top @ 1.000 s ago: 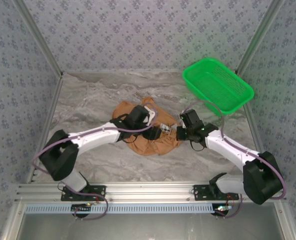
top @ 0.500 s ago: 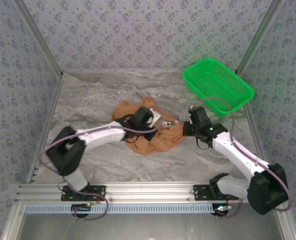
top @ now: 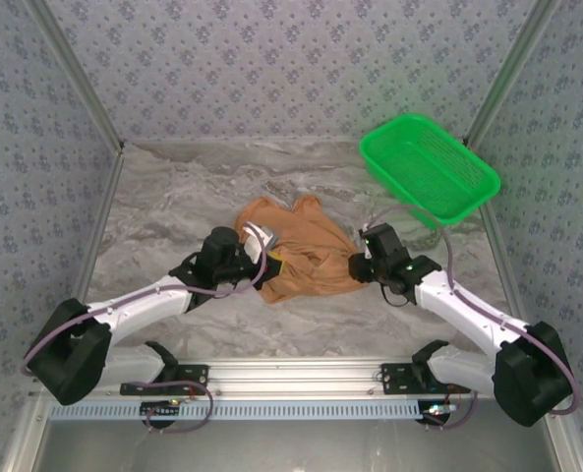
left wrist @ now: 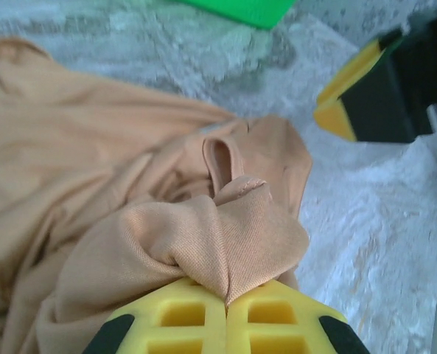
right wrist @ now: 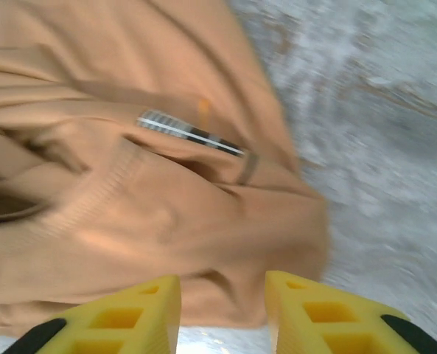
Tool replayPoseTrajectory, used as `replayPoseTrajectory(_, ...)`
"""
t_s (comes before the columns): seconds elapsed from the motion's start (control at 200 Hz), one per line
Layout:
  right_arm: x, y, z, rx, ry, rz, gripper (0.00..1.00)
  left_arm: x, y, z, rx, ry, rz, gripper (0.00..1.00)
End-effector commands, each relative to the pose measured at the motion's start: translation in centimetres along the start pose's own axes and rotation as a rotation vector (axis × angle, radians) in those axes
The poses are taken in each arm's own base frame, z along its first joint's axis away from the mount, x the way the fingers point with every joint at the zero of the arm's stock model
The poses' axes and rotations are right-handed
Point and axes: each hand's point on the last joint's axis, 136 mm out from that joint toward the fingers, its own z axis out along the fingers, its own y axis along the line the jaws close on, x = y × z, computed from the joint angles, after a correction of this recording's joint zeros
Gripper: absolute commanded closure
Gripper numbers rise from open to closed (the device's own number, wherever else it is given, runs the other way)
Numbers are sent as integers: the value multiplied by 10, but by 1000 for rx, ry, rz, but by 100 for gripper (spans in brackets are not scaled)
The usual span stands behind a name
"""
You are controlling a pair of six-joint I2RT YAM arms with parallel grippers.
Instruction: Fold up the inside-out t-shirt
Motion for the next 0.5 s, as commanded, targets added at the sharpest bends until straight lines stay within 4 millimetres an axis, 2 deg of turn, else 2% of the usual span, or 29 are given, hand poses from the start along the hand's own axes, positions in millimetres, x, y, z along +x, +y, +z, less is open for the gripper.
replayPoseTrajectory(0.0,-26,46,-9,-171,-90,-134,52,-14,-11,-2,48,-41,41,100)
replayPoseTrajectory(0.095,-23,69,-4,-228,-80,-241,39,-16,-12,-3,48,-46,40,100)
replayPoseTrajectory(0.16,-23,72,3,-219,-66,-250,32,-15,-11,-5,43,-51,48,100)
replayPoseTrajectory(0.33,-41,54,27,-135,-9,-159,33,-10,-10,-8,34,-36,57,100)
replayPoseTrajectory(0.395,-42,44,38,-77,38,-137,34,-9,-10,-9,32,-35,57,100)
replayPoseTrajectory(0.495,-38,40,55,-50,103,-130,37,-10,-10,-9,31,-34,59,100)
